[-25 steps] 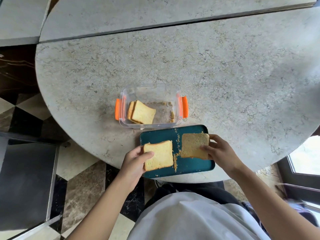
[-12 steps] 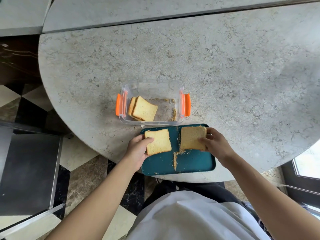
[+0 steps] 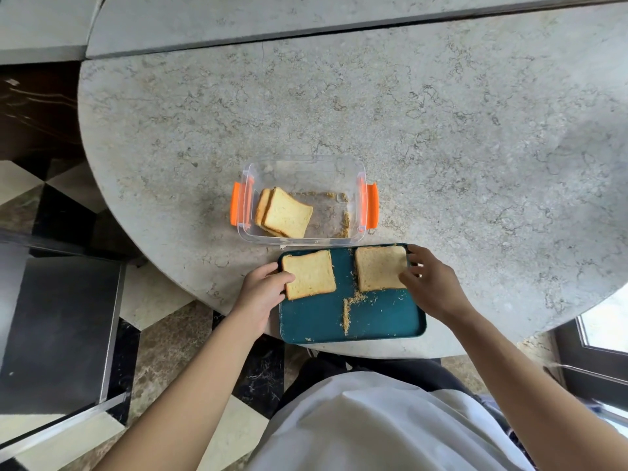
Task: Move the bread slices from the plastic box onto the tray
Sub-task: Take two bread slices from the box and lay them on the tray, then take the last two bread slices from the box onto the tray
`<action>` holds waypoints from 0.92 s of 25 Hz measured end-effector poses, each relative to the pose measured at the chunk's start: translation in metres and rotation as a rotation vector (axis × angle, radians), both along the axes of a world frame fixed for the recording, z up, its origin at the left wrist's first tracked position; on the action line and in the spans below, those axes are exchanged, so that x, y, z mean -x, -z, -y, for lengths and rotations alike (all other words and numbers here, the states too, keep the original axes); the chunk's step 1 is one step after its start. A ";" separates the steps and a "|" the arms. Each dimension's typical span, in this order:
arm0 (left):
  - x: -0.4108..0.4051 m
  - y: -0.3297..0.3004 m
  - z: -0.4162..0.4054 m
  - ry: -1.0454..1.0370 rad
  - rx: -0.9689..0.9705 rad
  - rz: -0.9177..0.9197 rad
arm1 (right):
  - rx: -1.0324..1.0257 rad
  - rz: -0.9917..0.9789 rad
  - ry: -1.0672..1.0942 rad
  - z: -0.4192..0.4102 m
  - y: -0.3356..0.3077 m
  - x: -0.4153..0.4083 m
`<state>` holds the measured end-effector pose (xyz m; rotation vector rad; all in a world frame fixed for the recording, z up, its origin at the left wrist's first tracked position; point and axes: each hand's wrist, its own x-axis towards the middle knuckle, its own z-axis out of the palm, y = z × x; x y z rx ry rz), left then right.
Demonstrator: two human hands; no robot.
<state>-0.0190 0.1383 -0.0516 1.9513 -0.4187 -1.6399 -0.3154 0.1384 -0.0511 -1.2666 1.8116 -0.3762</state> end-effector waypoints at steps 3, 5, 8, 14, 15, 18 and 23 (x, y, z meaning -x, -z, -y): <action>-0.011 -0.010 -0.002 0.097 0.011 0.064 | 0.085 -0.020 -0.008 0.006 -0.014 -0.005; -0.015 -0.021 0.001 0.166 0.021 0.101 | 0.153 -0.001 -0.007 0.015 -0.028 -0.012; -0.016 -0.046 0.009 0.264 0.064 0.095 | 0.272 0.016 -0.022 0.032 -0.048 -0.030; -0.017 -0.093 0.047 0.328 0.275 0.067 | 0.406 0.075 -0.120 0.067 -0.073 -0.077; -0.016 -0.095 0.059 0.306 0.310 0.108 | 0.390 0.095 -0.154 0.073 -0.073 -0.087; -0.011 -0.090 0.098 0.314 0.378 0.269 | 0.244 0.103 -0.293 0.096 -0.064 -0.120; 0.004 -0.070 0.152 0.513 0.276 0.561 | -0.047 -0.046 -0.441 0.134 -0.032 -0.173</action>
